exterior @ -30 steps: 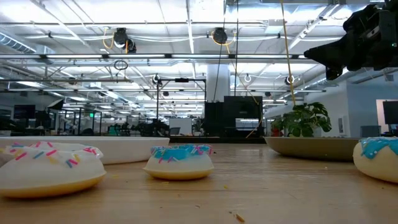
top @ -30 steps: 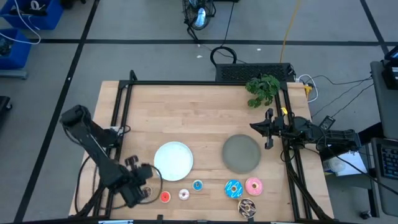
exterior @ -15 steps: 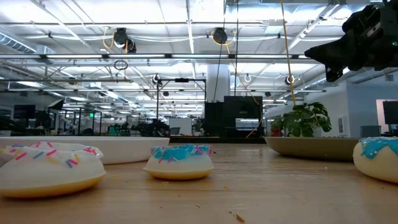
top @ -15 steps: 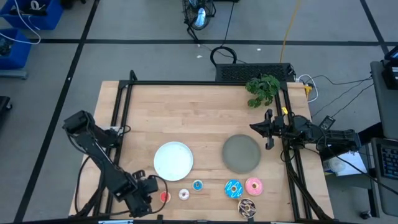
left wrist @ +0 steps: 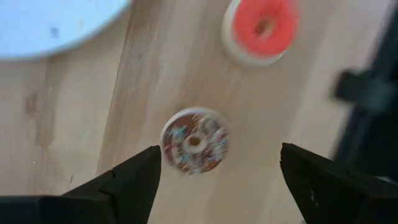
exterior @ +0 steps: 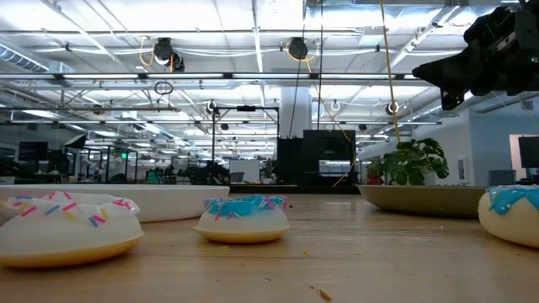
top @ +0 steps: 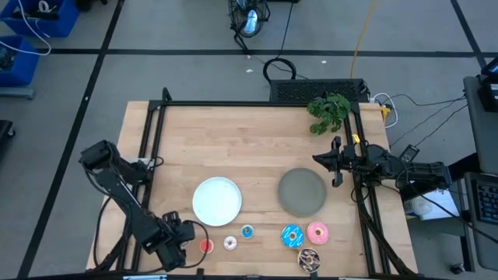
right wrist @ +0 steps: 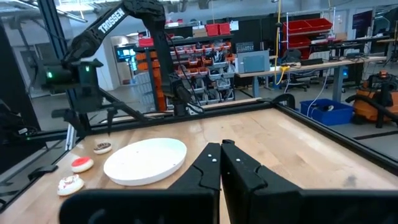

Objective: Pick & Place donuts
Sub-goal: Put the small brown donut on the white plate

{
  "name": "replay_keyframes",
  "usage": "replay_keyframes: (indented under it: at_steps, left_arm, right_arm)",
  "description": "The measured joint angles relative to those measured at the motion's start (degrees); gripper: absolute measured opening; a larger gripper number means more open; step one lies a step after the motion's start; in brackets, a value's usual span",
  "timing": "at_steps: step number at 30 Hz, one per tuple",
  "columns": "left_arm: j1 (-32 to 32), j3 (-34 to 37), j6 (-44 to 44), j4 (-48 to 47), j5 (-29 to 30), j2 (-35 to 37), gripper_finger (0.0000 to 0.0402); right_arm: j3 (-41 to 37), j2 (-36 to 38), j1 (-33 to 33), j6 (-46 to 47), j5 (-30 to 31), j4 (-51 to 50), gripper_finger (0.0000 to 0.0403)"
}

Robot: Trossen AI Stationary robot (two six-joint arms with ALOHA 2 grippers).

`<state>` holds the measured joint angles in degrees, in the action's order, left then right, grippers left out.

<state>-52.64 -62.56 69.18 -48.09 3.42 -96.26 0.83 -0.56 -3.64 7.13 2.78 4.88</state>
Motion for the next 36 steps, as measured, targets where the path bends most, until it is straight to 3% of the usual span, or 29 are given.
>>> replay_keyframes:
  at_steps: [13,36]
  left_arm:
    - [0.17,0.37,-8.63,1.66,-1.06,-5.70,0.0328]
    - [0.55,0.37,-11.27,1.67,-0.39,-7.68,0.0313]
  right_arm:
    - [0.00,-0.04,-0.01,1.19,0.03,-0.48,0.0000]
    - [0.01,-0.04,0.00,1.21,0.10,-0.92,0.0000]
